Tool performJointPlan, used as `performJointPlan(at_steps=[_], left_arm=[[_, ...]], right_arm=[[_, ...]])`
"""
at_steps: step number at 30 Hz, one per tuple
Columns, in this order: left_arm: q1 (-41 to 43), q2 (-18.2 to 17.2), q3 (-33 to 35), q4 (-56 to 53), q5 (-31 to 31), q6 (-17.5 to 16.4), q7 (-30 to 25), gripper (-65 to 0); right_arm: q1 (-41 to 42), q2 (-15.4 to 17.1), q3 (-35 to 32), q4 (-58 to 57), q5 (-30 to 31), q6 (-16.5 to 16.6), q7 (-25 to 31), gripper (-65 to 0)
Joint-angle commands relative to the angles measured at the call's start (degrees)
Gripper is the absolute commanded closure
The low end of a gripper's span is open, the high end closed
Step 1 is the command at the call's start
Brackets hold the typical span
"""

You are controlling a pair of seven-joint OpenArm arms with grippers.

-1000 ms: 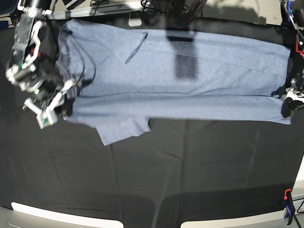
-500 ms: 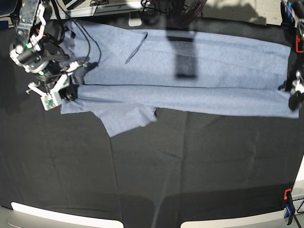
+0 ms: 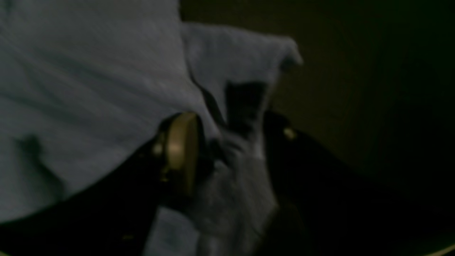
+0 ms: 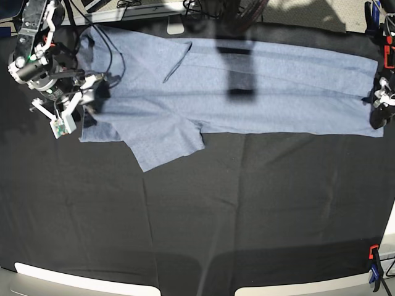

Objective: Layout the t-shirt on the table in an organized manner, then fold the t-shirt properly
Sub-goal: 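Fold the hem half over the collar half with both grippers, then move the right gripper to the folded shirt's sleeve end and grasp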

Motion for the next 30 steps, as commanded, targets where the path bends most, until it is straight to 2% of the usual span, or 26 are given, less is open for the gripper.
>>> performJointPlan(at_steps=[1,3,9,12,16,22,30], left_arm=[[-0.50,-1.62,-0.37,1.11,-1.33,-1.05,-1.51,-26.5],[-0.50,-1.88,-0.37,1.14,-1.33,-2.48,-2.03,-26.7],[-0.68,-3.02,-0.37,1.29,-1.36,-2.48,-4.72,-26.7],[-0.85,-2.91,-0.20,1.86,-1.40,-2.48,-4.72,-26.7],[-0.83,-2.10,-0.07,4.83,-1.36,-2.48,-4.57,-26.6],[-0.83,-0.70,0.17,9.18,-1.33,-2.48,-4.37,-26.6],[-0.83,-0.39,0.17,9.42,-1.33,-2.48,-4.42,-26.6]], right_arm=[[0.61,0.81,0.35,1.18,1.92,0.02,1.22,-34.5],[1.40,0.81,0.35,1.20,4.83,0.02,1.18,-34.5],[7.74,0.61,-0.17,0.59,11.41,-0.96,-1.14,-34.5],[12.52,0.48,-2.01,-2.93,11.34,-2.89,-1.99,-34.5],[19.76,0.46,-7.26,-10.29,10.64,-3.50,-3.61,-34.5],[28.98,0.46,-16.41,-21.00,5.95,-7.45,-7.37,-34.5],[36.50,0.46,-22.67,-33.62,5.14,-7.56,-8.07,-34.4]])
